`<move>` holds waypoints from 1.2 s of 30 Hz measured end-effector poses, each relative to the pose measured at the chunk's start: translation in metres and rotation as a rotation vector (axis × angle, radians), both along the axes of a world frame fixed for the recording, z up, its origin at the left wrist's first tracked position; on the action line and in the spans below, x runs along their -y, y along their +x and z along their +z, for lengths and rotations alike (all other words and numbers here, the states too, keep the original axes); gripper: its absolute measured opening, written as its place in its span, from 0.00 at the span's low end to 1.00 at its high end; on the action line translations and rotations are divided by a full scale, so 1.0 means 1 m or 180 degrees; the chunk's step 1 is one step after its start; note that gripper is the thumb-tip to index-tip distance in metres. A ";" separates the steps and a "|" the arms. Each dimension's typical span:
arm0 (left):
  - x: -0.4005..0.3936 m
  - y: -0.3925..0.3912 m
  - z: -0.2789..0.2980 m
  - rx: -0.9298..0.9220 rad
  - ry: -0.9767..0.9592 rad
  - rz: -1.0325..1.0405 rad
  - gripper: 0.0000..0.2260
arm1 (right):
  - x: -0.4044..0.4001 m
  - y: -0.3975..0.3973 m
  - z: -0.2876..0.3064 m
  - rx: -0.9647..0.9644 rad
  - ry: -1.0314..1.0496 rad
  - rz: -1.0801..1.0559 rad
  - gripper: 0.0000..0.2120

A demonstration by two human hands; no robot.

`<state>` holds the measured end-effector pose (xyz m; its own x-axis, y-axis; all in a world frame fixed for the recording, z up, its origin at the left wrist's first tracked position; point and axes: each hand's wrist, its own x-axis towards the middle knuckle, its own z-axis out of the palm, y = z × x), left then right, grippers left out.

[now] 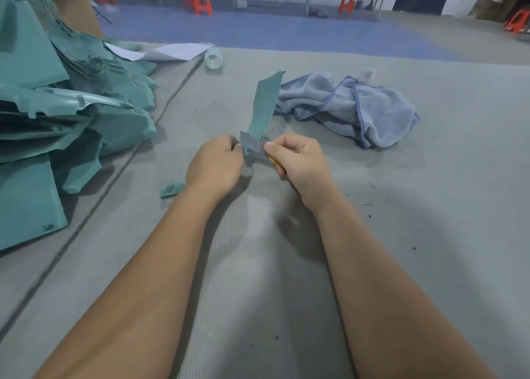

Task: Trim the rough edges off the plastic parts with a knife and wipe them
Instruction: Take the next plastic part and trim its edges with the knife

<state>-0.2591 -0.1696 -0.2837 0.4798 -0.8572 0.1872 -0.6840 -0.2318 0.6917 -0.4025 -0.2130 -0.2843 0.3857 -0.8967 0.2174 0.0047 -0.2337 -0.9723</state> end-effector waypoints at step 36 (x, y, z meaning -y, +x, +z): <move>-0.007 0.020 0.009 -0.0373 -0.0106 -0.0623 0.11 | 0.012 0.001 -0.004 0.0420 -0.0154 -0.0183 0.12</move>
<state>-0.2392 -0.1629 -0.2743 0.3251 -0.9303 0.1696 -0.6281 -0.0784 0.7742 -0.4012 -0.2248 -0.2878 0.2992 -0.9037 0.3063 0.1168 -0.2839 -0.9517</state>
